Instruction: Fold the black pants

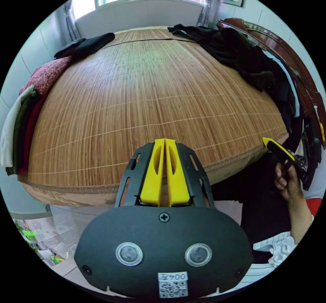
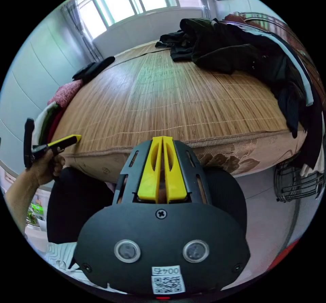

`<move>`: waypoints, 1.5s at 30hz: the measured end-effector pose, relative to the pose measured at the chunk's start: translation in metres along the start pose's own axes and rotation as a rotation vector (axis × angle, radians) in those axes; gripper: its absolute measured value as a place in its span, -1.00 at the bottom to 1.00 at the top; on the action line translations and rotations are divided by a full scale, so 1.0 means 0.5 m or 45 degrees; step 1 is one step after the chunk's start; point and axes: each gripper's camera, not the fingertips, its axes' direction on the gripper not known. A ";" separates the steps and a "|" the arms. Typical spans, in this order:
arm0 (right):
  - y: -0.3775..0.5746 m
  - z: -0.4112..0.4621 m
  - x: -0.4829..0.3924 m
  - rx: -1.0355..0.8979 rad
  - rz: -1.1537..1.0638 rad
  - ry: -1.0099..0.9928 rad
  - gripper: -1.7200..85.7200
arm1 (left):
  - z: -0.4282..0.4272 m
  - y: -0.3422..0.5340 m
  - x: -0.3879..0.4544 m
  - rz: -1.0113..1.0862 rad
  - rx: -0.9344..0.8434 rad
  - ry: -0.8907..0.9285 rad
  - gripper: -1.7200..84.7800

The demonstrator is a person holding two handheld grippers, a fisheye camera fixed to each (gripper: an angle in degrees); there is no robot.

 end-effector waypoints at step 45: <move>-0.319 -0.892 0.991 0.436 0.667 0.418 -0.61 | 0.281 -0.160 -0.287 -0.188 -0.056 0.002 -0.95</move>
